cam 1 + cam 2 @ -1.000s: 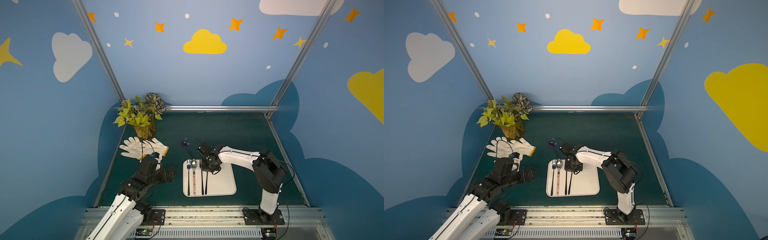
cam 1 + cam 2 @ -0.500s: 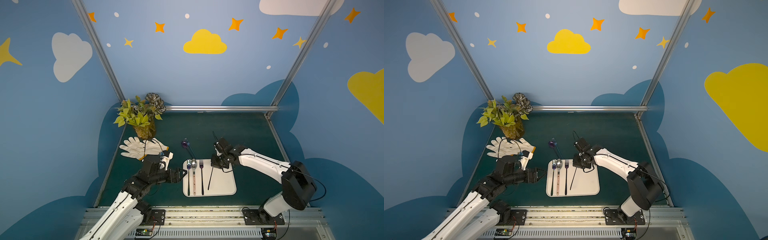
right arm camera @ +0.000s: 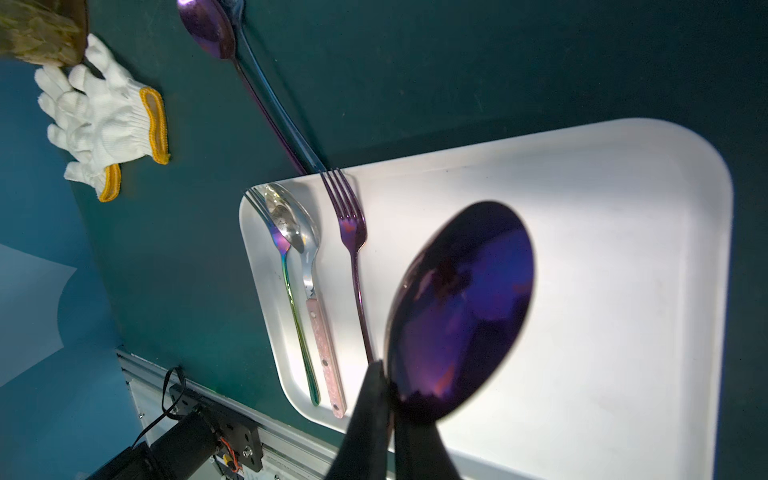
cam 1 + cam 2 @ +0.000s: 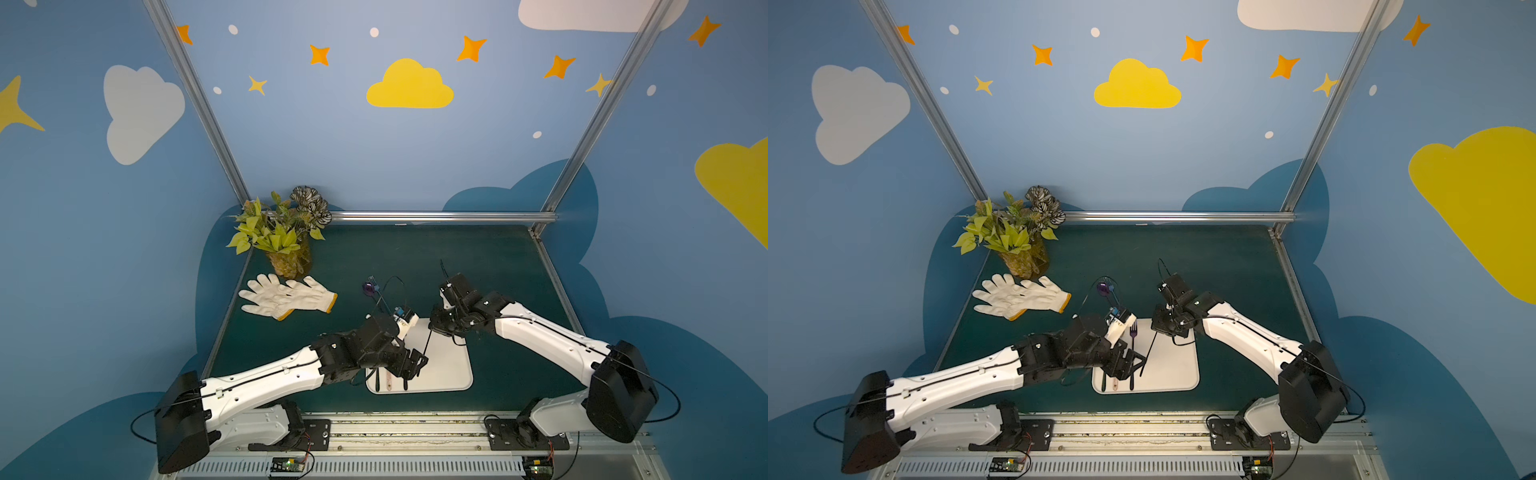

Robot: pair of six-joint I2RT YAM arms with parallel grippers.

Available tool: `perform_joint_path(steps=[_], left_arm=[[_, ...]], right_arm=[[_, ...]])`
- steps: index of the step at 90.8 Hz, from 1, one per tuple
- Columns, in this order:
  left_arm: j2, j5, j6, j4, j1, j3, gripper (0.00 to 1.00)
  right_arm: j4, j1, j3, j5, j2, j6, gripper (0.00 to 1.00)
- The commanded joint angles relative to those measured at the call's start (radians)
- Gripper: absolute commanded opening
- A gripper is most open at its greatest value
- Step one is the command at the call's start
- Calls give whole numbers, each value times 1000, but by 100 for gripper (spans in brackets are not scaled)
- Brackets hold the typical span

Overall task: Set the spoon and fork side by side
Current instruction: Pick up the spoon from the tray, then adjust the spoon.

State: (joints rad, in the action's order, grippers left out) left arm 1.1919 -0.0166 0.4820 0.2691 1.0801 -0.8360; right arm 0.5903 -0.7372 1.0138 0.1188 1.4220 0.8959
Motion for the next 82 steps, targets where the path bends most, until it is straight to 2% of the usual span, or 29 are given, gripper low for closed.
perform_joint_path(steps=[1, 15, 27, 40, 54, 63, 82], left_arm=[[67, -201, -78, 4, 48, -42, 81], [144, -296, -159, -11, 107, -70, 73], [204, -404, -212, -32, 172, -80, 71], [258, -497, -220, 18, 182, -115, 68], [312, -542, -249, 54, 181, -159, 61], [356, -578, -223, 112, 180, -202, 57], [380, -568, -224, 113, 175, -209, 43]], right_arm=[[54, 2, 49, -39, -1, 54, 0], [63, 0, 57, -41, 6, 90, 0], [65, -1, 60, -39, 13, 122, 0], [67, -4, 71, -34, 26, 137, 0], [68, -11, 87, -34, 39, 143, 0], [69, -16, 94, -34, 49, 147, 0], [74, -22, 100, -35, 53, 152, 0]])
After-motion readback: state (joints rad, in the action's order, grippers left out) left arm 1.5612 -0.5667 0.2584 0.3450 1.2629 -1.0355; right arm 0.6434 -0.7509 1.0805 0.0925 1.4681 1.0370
